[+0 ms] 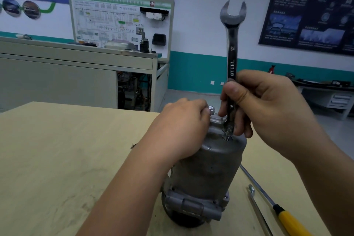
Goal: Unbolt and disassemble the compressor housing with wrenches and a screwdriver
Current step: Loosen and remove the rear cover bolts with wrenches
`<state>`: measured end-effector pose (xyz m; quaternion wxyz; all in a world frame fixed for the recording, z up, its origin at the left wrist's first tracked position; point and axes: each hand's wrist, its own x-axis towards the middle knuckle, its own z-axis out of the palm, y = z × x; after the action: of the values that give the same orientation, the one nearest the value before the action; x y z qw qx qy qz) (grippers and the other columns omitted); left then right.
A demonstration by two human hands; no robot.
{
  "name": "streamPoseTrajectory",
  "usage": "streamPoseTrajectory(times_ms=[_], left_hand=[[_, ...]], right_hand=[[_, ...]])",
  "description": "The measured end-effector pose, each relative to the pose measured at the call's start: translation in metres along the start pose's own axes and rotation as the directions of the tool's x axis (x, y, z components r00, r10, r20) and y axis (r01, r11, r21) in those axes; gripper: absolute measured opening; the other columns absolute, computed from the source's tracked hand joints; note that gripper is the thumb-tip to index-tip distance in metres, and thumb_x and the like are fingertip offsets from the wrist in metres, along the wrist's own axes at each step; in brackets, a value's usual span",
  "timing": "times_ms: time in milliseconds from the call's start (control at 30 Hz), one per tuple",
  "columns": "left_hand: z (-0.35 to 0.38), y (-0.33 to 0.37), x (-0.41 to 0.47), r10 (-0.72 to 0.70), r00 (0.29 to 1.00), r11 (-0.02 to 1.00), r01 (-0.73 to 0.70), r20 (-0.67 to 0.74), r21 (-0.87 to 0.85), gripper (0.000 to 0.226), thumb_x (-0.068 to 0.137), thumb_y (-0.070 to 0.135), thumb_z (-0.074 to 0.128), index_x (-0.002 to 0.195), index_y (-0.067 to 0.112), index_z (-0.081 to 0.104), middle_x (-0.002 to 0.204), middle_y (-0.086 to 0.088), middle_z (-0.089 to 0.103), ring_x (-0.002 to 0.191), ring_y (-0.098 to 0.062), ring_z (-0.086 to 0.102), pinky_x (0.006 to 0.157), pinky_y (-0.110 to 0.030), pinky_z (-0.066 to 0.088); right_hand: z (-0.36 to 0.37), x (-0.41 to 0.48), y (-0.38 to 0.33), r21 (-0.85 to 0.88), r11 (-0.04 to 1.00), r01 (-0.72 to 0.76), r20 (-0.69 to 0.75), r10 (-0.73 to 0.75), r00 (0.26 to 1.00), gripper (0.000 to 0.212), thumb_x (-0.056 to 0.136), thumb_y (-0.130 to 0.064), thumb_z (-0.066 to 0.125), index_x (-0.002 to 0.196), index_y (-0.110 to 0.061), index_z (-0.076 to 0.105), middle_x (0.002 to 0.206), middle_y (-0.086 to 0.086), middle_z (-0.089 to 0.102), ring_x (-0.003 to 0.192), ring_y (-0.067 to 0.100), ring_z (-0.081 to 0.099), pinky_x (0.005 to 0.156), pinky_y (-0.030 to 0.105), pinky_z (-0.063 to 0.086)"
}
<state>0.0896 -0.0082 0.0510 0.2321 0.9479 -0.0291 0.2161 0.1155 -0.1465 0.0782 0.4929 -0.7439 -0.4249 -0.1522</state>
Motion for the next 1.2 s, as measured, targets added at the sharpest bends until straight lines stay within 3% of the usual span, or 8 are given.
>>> streamPoseTrajectory(times_ms=[200,367,433,600,900,1200], left_hand=[[0.001,-0.001,0.0,-0.016,1.0,1.0,0.016,-0.008,-0.011,0.02,0.1,0.033,0.031,0.085,0.028,0.042,0.088,-0.001,0.046,0.092,-0.025,0.049,0.073,-0.036,0.036],[0.002,-0.002,-0.001,-0.031,0.999,0.999,0.031,-0.015,-0.012,0.02,0.1,0.032,0.03,0.09,0.027,0.047,0.097,-0.003,0.052,0.098,-0.025,0.049,0.08,-0.038,0.042],[0.003,-0.003,0.0,-0.038,0.999,0.999,0.038,-0.018,-0.012,0.026,0.1,0.032,0.03,0.101,0.025,0.055,0.104,-0.003,0.055,0.101,-0.024,0.049,0.085,-0.04,0.043],[0.003,-0.004,0.001,-0.045,0.999,0.999,0.045,-0.007,-0.008,0.031,0.101,0.033,0.029,0.112,0.026,0.057,0.11,-0.002,0.056,0.105,-0.024,0.049,0.089,-0.043,0.043],[0.003,-0.003,0.001,-0.044,0.999,0.999,0.044,0.0,-0.005,0.031,0.101,0.033,0.028,0.113,0.026,0.056,0.11,-0.003,0.056,0.105,-0.024,0.049,0.09,-0.043,0.044],[0.003,-0.004,0.001,-0.045,0.999,0.999,0.045,-0.001,-0.005,0.027,0.101,0.033,0.029,0.107,0.026,0.055,0.105,-0.003,0.054,0.101,-0.024,0.048,0.084,-0.04,0.043]], right_hand=[[-0.002,-0.004,0.001,0.023,0.999,-0.022,0.076,0.02,0.997,0.036,0.076,-0.045,0.04,0.077,-0.012,0.055,0.071,0.003,0.064,0.05,0.011,0.059,0.047,0.019,0.049],[0.0,-0.007,0.005,0.07,0.997,0.009,-0.004,-0.008,1.0,0.039,0.083,-0.048,0.037,0.077,-0.013,0.054,0.069,0.006,0.062,0.048,0.011,0.056,0.044,0.021,0.046],[-0.001,-0.009,0.008,0.138,0.99,0.025,-0.048,-0.018,0.999,0.036,0.086,-0.045,0.038,0.077,-0.014,0.054,0.07,0.009,0.062,0.049,0.013,0.055,0.044,0.021,0.046],[-0.006,-0.013,0.012,0.272,0.962,-0.003,-0.078,0.026,0.997,0.037,0.079,-0.047,0.042,0.076,-0.012,0.054,0.067,0.007,0.064,0.047,0.017,0.055,0.042,0.02,0.045],[-0.005,-0.015,0.008,0.265,0.964,0.034,-0.093,-0.009,0.996,0.028,0.075,-0.048,0.048,0.069,-0.027,0.066,0.065,0.008,0.065,0.043,0.021,0.058,0.039,0.021,0.046],[-0.004,-0.014,0.003,0.188,0.979,0.073,-0.055,-0.064,0.996,0.035,0.078,-0.044,0.045,0.074,-0.012,0.058,0.068,0.009,0.066,0.044,0.023,0.059,0.039,0.024,0.048]])
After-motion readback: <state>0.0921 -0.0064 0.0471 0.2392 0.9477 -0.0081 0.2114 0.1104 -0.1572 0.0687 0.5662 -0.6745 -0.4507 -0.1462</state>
